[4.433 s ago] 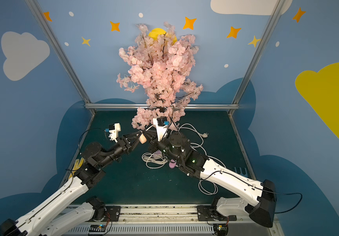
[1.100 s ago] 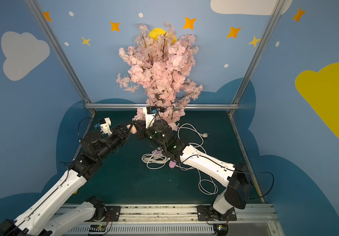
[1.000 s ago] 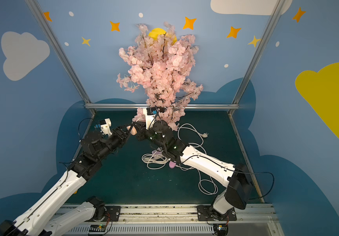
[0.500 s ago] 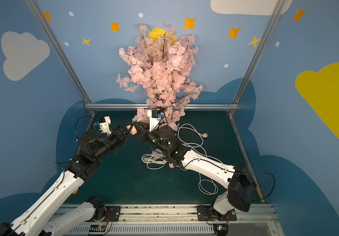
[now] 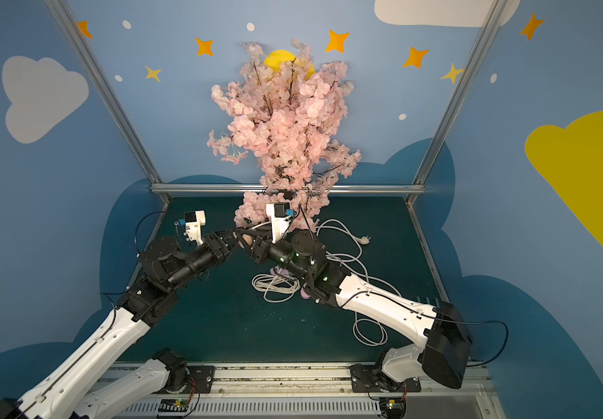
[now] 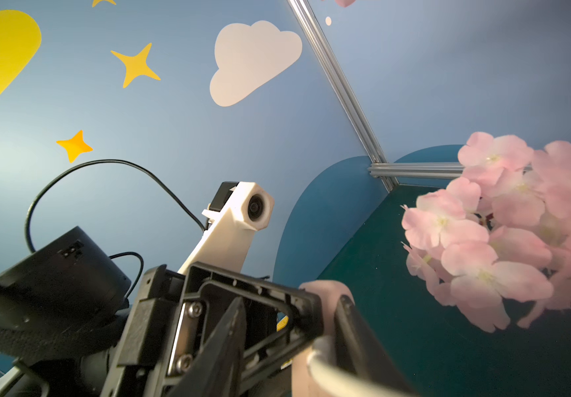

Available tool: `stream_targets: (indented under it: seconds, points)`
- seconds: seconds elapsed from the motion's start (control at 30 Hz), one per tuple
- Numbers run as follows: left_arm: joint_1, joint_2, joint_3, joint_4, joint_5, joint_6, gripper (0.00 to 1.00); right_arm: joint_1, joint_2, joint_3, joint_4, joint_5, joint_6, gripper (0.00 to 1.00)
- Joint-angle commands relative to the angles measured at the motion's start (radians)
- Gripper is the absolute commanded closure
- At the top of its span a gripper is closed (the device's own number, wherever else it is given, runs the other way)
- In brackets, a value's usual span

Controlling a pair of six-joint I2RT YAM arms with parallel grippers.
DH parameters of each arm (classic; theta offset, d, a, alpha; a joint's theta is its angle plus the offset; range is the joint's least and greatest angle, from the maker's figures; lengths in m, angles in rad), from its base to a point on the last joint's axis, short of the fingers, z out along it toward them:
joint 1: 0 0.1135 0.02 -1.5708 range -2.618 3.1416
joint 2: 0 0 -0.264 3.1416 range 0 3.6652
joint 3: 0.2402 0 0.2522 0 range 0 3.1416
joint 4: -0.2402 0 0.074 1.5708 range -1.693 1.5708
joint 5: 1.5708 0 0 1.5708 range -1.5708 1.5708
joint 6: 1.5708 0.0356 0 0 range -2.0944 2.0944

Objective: Charge the bluetooth headset
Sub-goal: Insert the charging cable into the bluetooth headset.

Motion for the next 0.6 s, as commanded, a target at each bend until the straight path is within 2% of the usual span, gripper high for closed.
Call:
stream_targets:
  seconds: [0.0,0.57]
  points:
    - [-0.018,-0.006,0.049,0.285,0.129,0.012,0.97,0.076,0.042,-0.079,-0.248,-0.244,0.057,0.57]
    - [0.000,0.020,0.058,0.271,0.106,0.028,0.97,0.096,0.002,-0.156,-0.325,-0.144,0.046,0.55]
